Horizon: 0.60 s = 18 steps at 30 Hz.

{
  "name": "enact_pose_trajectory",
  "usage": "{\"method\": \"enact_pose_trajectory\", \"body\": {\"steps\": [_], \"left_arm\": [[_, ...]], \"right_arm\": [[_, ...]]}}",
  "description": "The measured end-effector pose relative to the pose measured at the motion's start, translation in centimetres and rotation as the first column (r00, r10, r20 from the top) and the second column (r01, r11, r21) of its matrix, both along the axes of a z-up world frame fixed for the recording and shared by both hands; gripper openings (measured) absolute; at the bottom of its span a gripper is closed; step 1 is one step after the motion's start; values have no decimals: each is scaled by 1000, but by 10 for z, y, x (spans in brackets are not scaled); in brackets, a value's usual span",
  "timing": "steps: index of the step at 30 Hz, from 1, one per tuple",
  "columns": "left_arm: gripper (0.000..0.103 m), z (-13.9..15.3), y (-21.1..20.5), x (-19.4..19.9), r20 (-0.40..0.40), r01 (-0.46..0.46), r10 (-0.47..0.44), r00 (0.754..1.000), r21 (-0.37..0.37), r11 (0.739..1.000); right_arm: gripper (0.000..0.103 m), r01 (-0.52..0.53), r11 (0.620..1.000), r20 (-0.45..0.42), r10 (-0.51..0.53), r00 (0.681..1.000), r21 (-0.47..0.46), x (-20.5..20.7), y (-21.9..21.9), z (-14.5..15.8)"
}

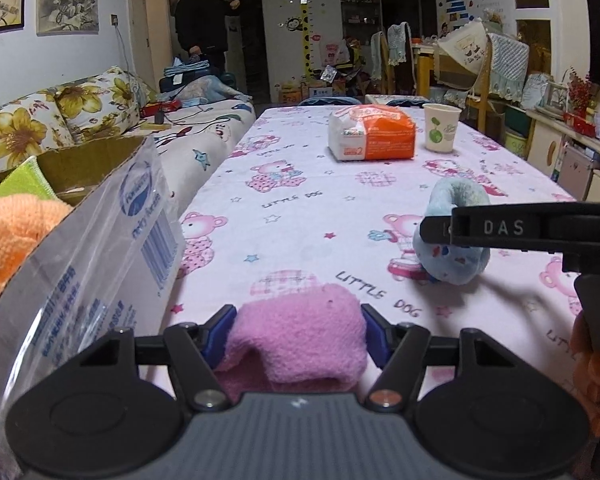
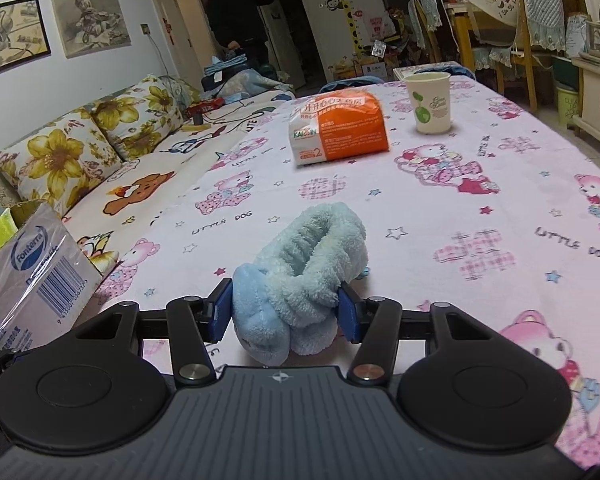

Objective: Organize soft objects
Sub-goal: 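Carry the pink sock and blue slipper over the cardboard box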

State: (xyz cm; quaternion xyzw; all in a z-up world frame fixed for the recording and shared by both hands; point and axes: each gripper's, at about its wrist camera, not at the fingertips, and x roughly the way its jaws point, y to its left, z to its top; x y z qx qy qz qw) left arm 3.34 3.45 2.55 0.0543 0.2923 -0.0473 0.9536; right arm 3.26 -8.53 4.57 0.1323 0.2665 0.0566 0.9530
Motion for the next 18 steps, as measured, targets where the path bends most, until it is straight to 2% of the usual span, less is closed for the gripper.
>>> {"method": "enact_pose_trajectory", "body": {"steps": [18], "left_arm": [[65,8,-4,-17,66,37,-36,997,-5,999]], "right_arm": [[66,-4,996,40,7,999,-86,-24,-9,7]]}}
